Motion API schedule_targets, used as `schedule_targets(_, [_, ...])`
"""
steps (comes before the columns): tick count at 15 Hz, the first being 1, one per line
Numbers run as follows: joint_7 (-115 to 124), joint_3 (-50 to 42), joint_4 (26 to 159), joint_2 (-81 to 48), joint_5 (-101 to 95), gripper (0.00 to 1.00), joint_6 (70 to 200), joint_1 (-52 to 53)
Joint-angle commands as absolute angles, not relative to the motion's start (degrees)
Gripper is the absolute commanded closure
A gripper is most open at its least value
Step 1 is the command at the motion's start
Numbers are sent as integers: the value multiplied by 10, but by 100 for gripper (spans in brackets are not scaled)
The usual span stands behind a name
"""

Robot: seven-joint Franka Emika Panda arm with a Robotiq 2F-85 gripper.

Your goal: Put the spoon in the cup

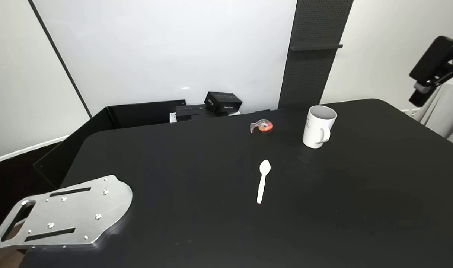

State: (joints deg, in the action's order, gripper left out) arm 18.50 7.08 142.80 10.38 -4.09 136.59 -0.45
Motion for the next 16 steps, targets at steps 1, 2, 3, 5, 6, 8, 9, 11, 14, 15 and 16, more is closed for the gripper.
schedule_targets(1, [285, 75, 1351, 19, -54, 0, 1370, -3])
schedule_targets(2, [304, 74, 1334, 0, -60, 0, 1369, 2])
schedule_targets(3, [326, 73, 1315, -20, -70, 0, 1364, 7])
schedule_targets(5, [357, 69, 1280, -50, -75, 0, 1347, 23])
schedule_targets(6, [370, 67, 1265, -64, -78, 0, 1342, 32])
schedule_targets(8, [393, 68, 1233, -92, -83, 0, 1330, 55])
schedule_targets(9, [404, 68, 1219, -105, -85, 0, 1327, 68])
schedule_targets(11, [417, 69, 1195, -127, -84, 0, 1319, 93])
schedule_targets(14, [452, 67, 1155, -165, -99, 0, 1317, 133])
schedule_targets(15, [465, 64, 1141, -179, -102, 0, 1317, 145])
schedule_targets(16, [474, 63, 1126, -193, -103, 0, 1315, 154])
